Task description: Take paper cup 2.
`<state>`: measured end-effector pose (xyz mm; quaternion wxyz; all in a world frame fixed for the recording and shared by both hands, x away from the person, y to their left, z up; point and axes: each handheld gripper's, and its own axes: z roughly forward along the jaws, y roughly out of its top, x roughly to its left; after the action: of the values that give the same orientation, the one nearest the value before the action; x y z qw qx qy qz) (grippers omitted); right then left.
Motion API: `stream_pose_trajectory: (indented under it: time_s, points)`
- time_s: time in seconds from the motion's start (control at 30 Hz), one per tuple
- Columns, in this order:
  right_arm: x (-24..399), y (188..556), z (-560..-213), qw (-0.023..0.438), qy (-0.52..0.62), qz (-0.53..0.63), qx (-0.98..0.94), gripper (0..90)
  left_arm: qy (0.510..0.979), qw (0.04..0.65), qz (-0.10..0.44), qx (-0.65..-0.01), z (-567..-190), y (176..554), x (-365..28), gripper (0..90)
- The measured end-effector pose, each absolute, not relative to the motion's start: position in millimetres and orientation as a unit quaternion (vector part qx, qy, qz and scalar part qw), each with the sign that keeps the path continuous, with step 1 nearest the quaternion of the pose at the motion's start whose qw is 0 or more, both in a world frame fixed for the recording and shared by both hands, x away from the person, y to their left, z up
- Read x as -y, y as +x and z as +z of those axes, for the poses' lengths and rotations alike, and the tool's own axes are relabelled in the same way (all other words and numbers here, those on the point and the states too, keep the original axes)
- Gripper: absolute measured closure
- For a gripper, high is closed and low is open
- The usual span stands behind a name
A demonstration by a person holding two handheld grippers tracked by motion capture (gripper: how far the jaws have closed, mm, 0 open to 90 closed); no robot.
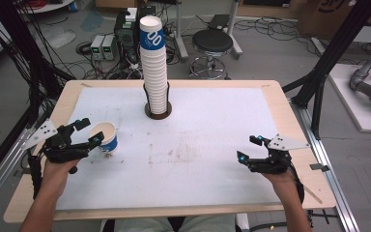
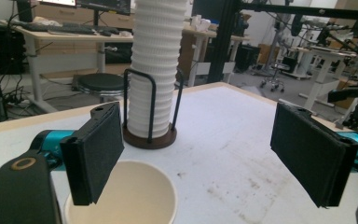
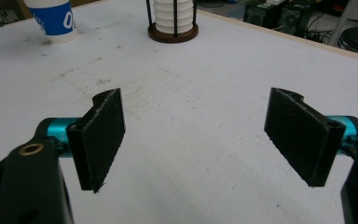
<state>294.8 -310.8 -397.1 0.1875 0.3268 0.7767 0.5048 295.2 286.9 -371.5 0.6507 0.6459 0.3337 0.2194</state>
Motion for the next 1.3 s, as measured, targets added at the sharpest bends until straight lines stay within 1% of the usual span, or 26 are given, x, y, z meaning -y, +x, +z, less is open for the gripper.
stream_pose_trajectory:
  time_s: [0.17,0.47,0.83,1.3]
  points:
    - [313,296,-397,0.181,0.333,0.508,-0.773,19.6,0.648,0.657,0.208,-0.325,-355,305,-275,17.0]
    - [310,298,-396,0.172,0.326,0.512,-0.776,19.6,0.654,0.665,0.189,-0.308,-315,335,-255,17.2]
    - [310,299,-396,0.165,0.323,0.512,-0.779,19.6,0.673,0.651,0.185,-0.297,-271,373,-239,17.2]
    - [309,300,-396,0.162,0.321,0.517,-0.777,19.6,0.687,0.64,0.182,-0.292,-242,417,-220,17.2]
